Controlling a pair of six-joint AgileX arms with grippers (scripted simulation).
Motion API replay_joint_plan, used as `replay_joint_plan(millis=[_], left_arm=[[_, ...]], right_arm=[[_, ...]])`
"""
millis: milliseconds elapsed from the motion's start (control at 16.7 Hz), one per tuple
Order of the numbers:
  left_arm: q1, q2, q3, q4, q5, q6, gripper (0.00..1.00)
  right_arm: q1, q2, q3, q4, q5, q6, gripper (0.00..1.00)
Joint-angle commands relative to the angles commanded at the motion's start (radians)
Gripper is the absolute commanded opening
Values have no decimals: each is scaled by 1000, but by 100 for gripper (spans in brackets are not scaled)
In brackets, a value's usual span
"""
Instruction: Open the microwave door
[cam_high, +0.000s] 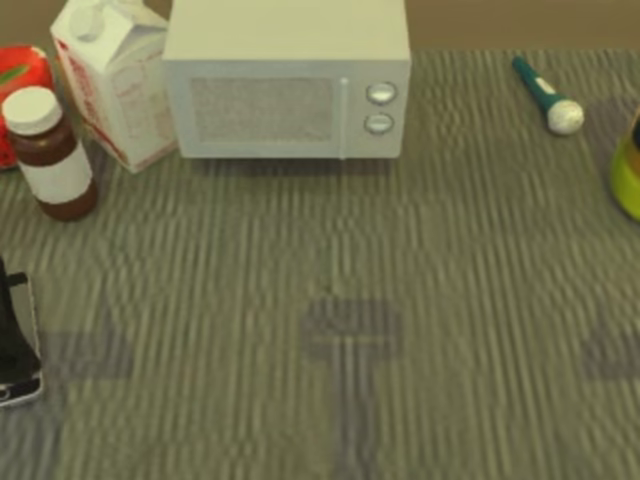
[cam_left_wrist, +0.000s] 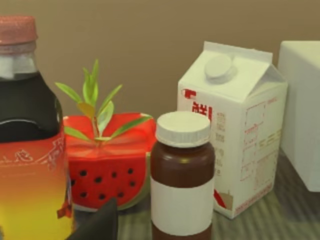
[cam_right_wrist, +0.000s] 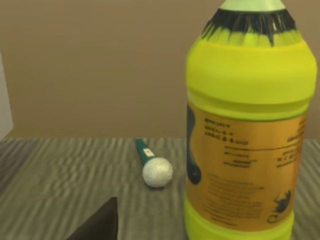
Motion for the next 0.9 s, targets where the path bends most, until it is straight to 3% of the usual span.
replay_joint_plan(millis=[420, 900], left_arm=[[-54, 148, 153, -89, -24, -52, 100], [-264, 868, 900, -488, -129, -241, 100]], right_arm=[[0, 0, 0, 0, 0, 0, 100], [0, 0, 0, 0, 0, 0, 100]])
